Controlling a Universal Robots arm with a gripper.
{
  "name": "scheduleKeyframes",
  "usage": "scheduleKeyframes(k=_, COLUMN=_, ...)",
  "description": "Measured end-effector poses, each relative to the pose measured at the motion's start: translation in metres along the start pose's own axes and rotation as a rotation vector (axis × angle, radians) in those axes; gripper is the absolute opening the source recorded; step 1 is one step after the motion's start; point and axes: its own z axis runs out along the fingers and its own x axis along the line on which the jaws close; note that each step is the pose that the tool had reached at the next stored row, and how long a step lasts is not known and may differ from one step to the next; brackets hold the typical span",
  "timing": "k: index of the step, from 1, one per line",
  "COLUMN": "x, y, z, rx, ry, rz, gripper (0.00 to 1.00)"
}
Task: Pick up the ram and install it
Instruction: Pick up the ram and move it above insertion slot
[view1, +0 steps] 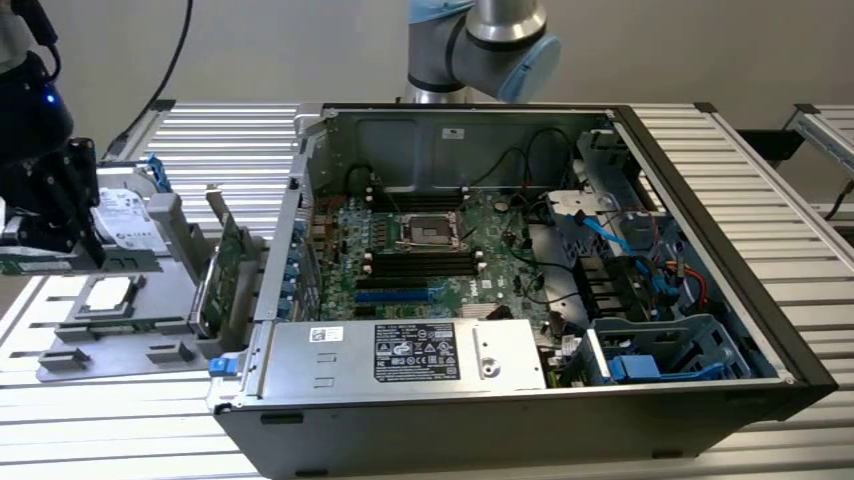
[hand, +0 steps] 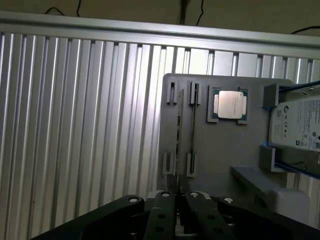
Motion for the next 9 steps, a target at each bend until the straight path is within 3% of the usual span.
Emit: scheduleKeyframes(k=9, x=-0.001, y=-0.036, z=-0.0144, rx=-0.0001, ry=0.0, rz=0.0, gripper=0.14)
